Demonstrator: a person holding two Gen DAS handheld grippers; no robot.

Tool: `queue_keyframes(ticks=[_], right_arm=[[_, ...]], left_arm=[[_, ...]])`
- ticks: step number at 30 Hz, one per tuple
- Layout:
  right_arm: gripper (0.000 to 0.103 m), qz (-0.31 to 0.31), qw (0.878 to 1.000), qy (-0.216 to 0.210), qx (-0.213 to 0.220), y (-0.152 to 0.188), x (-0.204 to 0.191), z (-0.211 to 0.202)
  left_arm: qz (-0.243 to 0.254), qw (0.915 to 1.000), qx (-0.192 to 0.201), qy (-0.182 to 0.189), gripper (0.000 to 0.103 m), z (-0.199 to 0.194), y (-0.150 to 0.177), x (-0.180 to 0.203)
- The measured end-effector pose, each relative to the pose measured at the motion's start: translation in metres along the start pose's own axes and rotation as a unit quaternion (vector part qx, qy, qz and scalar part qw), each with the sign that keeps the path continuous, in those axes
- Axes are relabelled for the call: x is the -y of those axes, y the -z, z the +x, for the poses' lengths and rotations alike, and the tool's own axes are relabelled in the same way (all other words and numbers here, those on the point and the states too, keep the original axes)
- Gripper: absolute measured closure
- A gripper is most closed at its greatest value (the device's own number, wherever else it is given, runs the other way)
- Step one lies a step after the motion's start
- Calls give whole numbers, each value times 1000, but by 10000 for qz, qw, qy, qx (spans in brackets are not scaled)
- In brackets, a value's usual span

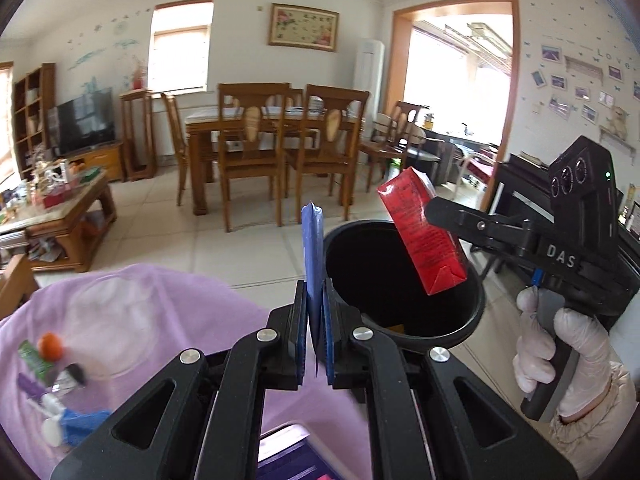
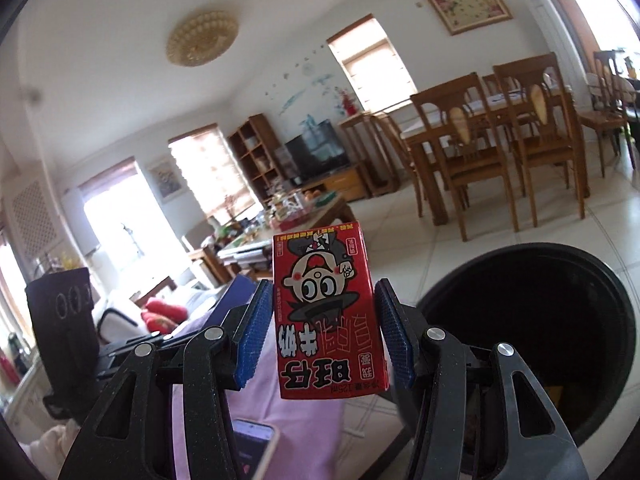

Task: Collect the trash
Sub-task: 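Carry the red milk box over the black bin and open right tool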

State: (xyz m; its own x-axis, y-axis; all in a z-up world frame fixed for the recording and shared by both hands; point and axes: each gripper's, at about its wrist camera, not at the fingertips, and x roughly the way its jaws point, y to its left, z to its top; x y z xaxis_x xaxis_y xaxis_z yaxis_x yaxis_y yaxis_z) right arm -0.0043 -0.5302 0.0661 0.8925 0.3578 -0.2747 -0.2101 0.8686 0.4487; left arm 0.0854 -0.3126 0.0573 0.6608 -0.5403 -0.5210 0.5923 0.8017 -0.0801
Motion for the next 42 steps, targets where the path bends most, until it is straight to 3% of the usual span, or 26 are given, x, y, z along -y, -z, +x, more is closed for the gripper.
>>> queue_keyframes(ticks=[7, 13, 28, 31, 33, 35, 36, 41, 42], right_arm=[[51, 589, 9966, 549, 181, 10, 102, -44], [51, 821, 9941, 686, 188, 25, 148, -55], [49, 1167, 9901, 775, -23, 39, 159, -22], [42, 1209, 9892, 822, -17, 41, 159, -23], [36, 1196, 9888, 887, 12, 41, 156, -25], [36, 1180, 9890, 893, 22, 41, 153, -25], [36, 1173, 9890, 898, 21, 41, 153, -25], [32, 1081, 9900, 902, -4, 41, 141, -22], [30, 1061, 9903, 899, -4, 41, 136, -21]], left_arm=[[46, 9984, -316, 475, 96, 53, -9, 45], [86, 9960, -623, 630, 96, 94, -17, 63], [322, 9906, -1190, 594, 92, 126, -1, 73], [380, 9901, -1229, 552, 91, 124, 0, 76], [389, 9900, -1240, 551, 78, 121, -2, 77], [434, 9913, -1157, 447, 39, 116, -4, 79], [489, 9931, -1012, 333, 28, 110, -5, 80], [765, 9944, -719, 96, 24, 86, -10, 86], [782, 9946, -685, 75, 19, 82, -10, 86]])
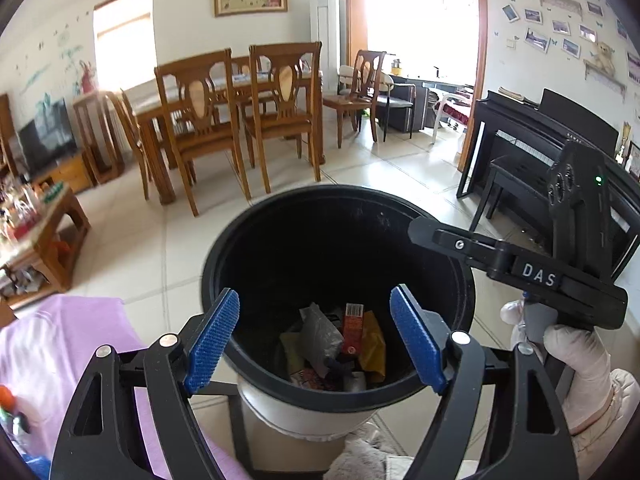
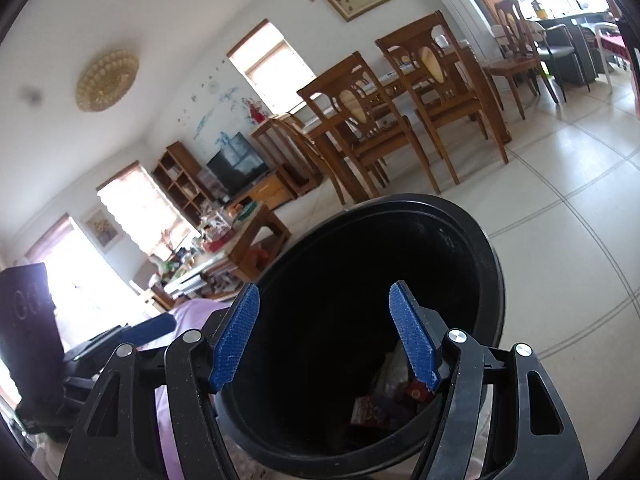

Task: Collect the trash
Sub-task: 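Carry the red milk box over the black bin and open right tool, then grasp the purple tube with left tool while right tool grasps the orange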

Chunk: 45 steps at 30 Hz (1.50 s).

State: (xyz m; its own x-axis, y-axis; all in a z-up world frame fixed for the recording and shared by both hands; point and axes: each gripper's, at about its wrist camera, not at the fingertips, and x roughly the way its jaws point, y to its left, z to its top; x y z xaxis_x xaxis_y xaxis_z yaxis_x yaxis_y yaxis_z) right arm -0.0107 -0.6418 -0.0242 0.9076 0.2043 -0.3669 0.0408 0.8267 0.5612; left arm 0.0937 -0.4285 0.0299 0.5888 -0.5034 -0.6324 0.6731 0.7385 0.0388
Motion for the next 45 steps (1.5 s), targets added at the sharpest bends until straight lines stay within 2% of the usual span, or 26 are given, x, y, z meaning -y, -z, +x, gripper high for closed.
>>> queue_keyframes(ticks=[2, 10, 13, 21, 26, 29, 32, 37, 39, 40, 42, 43, 45], right_arm=[[30, -73, 10000, -22, -16, 0, -9, 1], [30, -439, 9986, -223, -199, 8, -65, 13], [24, -627, 9972, -295, -276, 14, -94, 21], [15, -1196, 9876, -697, -737, 33, -185, 59], [15, -1728, 9754, -930, -1008, 52, -247, 88], [15, -2040, 9661, -1042, -1192, 68, -282, 109], [15, -2299, 9575, -1129, -1325, 76, -312, 127], [16, -2794, 9396, -1242, -1541, 90, -365, 162], [20, -3024, 9303, -1301, -1619, 95, -385, 175], [21, -3183, 9236, -1321, -1682, 99, -399, 183], [24, -3418, 9127, -1374, -1770, 109, -418, 195], [25, -3562, 9056, -1386, -1837, 115, -431, 205], [33, -3818, 8932, -1342, -1961, 126, -453, 225]], left_arm=[[2, 9999, 119, -50, 12, -12, 2, -1], [-195, 9992, 258, -222, 12, -47, 15, -29], [-370, 9981, 338, -359, 5, -61, 24, -50], [-1124, 9890, 443, -853, 5, -98, 50, -136], [-1920, 9726, 449, -1234, 5, -120, 76, -212], [-2508, 9547, 427, -1543, 5, -133, 98, -266], [-2949, 9404, 250, -1674, 5, -138, 118, -309], [-3577, 9161, -7, -1812, 7, -142, 154, -356], [-3699, 9103, -153, -1853, 7, -143, 169, -367], [-3753, 9085, -193, -1826, 8, -144, 175, -372], [-3848, 9058, -300, -1746, 24, -143, 187, -377], [-3870, 9055, -391, -1694, 28, -140, 191, -377], [-3892, 9055, -540, -1604, 35, -138, 198, -374]])
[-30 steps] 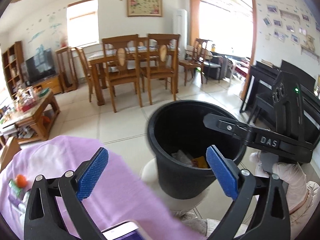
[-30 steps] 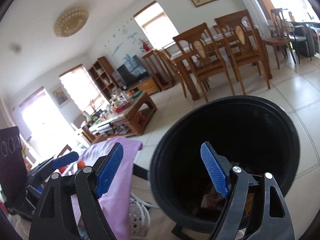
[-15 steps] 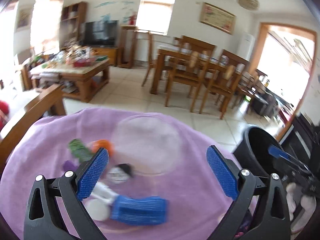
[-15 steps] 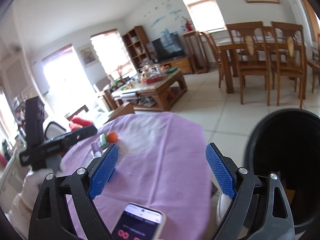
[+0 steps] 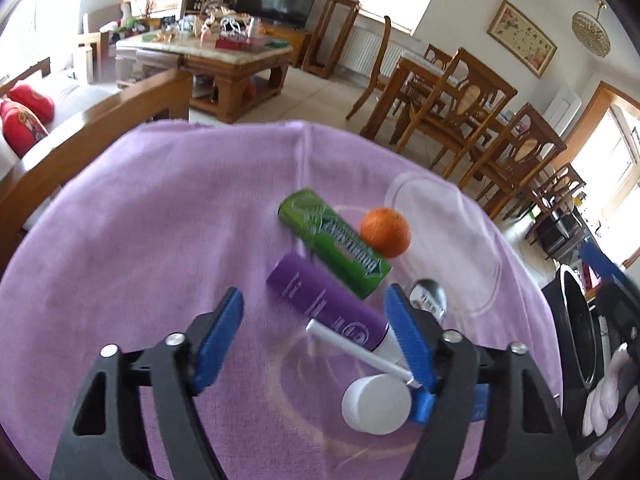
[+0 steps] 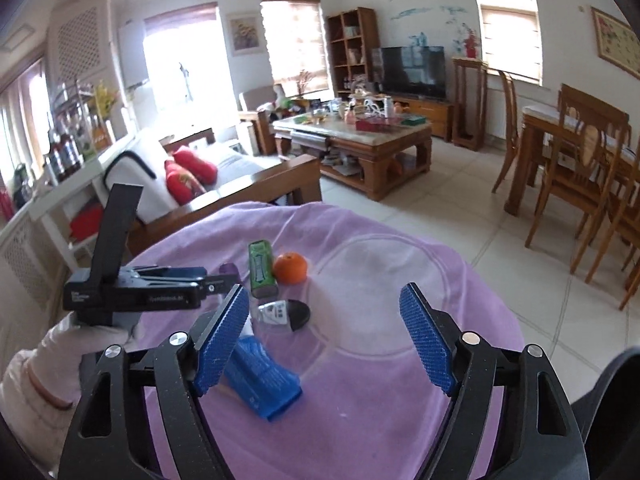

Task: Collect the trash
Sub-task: 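Grasp the purple tube with left tool while right tool grasps the orange, then carry tube and orange over the black bin and open both tools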

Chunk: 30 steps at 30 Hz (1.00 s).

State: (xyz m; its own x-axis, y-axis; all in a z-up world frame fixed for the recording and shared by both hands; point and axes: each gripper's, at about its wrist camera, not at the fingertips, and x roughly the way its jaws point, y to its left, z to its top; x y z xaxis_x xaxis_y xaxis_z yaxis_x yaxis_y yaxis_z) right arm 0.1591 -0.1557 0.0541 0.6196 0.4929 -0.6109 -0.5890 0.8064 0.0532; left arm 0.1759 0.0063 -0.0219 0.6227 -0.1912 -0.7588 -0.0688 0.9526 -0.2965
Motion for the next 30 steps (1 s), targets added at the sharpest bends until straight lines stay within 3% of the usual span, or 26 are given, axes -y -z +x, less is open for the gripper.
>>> queue_keyframes(ticks=[4, 11, 17, 20, 26, 30], right_arm=[[40, -130, 9990, -70, -414, -18, -11, 52], [51, -79, 9941, -106, -1077, -31, -19, 134], [55, 38, 9900, -311, -1379, -26, -25, 168], [65, 16, 9894, -406, -1396, -27, -31, 170], [65, 79, 9887, -455, -1427, -28, -28, 168], [68, 102, 9899, -465, -1337, -26, -24, 162]], left_arm=[[-17, 9999, 29, 102, 45, -1, 2, -3], [-49, 9999, 92, -122, 78, -6, 8, -17], [-75, 10000, 54, 33, 78, -7, 6, -22], [-64, 9999, 43, 120, 78, -6, 3, -25], [-26, 9999, 55, 132, 78, -5, 2, -23], [76, 9989, 463, 19, 78, -20, 2, -20]])
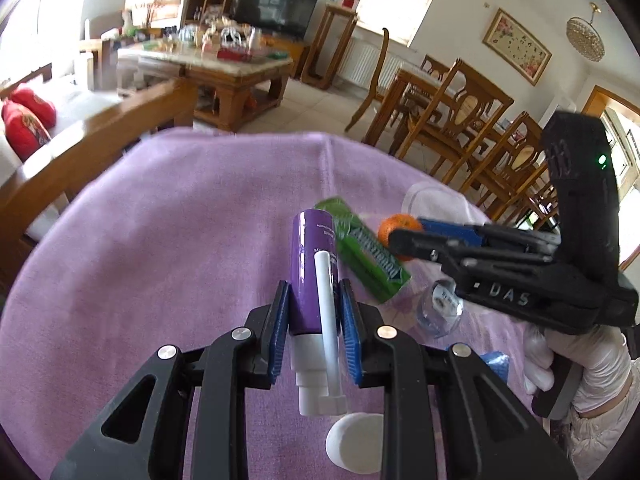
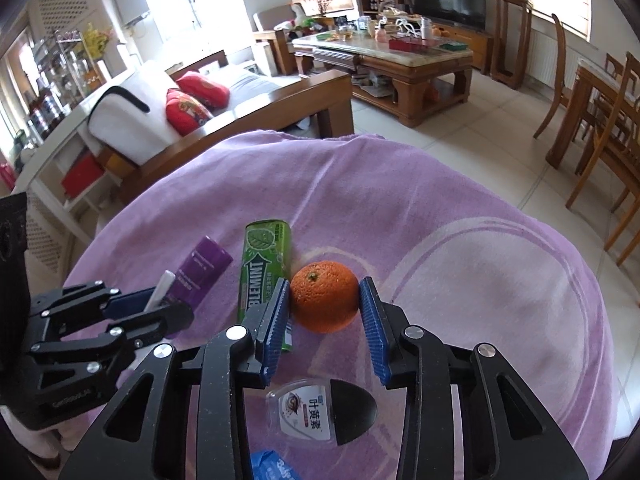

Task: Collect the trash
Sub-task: 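Carry tube and orange over the black bin and open both tools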

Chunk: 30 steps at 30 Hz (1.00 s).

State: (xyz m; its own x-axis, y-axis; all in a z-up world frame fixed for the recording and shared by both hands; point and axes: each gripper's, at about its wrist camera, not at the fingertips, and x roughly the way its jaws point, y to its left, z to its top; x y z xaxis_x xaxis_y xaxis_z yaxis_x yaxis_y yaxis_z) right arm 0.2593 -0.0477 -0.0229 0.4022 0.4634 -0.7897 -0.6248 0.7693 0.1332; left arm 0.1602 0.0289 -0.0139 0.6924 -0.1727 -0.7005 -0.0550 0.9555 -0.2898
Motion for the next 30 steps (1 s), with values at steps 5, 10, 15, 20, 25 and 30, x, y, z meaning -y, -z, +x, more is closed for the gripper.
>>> queue_keyframes(ticks=[5, 10, 15, 20, 25, 30], right_arm=[[68, 45, 9990, -27, 455, 7, 1, -39], [68, 119, 9947, -175, 1001, 25, 1, -102], [68, 335, 9842, -121, 1732, 65, 11, -179], [68, 737, 9689, 207, 2353, 118, 40, -249], [68, 1301, 9512, 498, 2754, 184, 84, -309], [68, 1809, 9338, 808, 2980, 255, 131, -358]], left_arm=[[98, 9995, 296, 63, 78, -10, -2, 7], [346, 9977, 543, 192, 78, -15, -2, 26], [685, 9936, 741, 500, 78, -25, 0, 63], [1209, 9840, 846, 996, 78, -45, 10, 132], [1799, 9700, 912, 1361, 78, -58, 25, 208], [2255, 9549, 803, 1754, 78, -57, 49, 283]])
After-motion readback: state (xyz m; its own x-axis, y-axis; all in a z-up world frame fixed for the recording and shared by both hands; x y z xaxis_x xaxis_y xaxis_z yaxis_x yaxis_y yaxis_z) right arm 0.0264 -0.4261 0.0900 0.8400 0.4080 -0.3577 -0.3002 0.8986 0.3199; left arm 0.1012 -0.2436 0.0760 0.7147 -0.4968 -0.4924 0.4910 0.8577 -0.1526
